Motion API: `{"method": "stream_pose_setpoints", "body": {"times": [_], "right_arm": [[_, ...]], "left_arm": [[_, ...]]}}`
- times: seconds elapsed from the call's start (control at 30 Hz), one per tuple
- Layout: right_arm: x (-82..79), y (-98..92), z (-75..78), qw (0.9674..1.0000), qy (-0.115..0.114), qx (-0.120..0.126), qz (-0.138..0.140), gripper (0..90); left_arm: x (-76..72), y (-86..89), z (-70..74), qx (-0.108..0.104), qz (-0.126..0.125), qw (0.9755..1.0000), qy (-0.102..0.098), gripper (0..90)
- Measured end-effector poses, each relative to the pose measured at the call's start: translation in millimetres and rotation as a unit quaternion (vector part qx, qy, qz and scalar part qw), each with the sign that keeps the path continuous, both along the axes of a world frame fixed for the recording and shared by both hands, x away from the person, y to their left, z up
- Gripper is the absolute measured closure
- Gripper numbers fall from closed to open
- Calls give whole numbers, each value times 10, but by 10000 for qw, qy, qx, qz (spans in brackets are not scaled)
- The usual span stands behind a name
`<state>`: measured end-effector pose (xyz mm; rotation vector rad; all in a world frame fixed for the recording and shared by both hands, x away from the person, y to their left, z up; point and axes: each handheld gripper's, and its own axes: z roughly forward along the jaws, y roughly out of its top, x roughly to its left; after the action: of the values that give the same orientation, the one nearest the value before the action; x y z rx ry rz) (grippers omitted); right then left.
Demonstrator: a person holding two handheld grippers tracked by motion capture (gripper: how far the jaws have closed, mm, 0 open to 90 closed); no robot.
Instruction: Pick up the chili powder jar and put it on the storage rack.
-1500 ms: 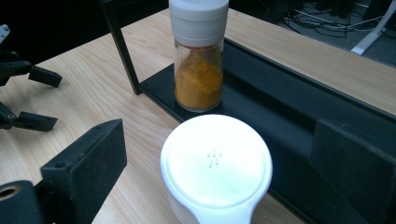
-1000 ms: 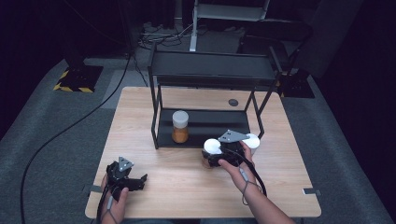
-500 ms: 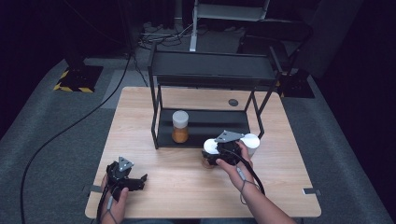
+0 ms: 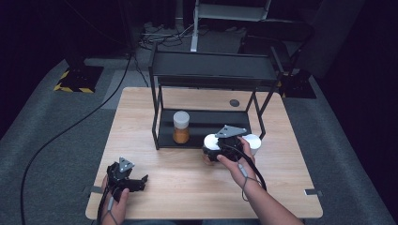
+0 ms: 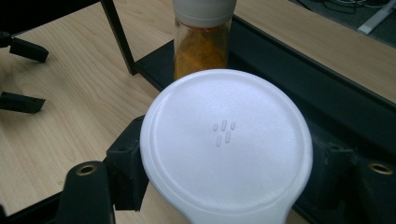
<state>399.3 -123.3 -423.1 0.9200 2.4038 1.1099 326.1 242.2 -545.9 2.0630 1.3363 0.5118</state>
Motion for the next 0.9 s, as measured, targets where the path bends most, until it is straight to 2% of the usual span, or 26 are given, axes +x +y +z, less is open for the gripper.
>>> {"method": "stream_pose_setpoints", "body": {"times": [0.9], "right_arm": [[233, 35, 371, 9999, -80, 57, -109, 305]], "left_arm": [[2, -9, 1, 7, 42, 10000, 6, 0]]}}
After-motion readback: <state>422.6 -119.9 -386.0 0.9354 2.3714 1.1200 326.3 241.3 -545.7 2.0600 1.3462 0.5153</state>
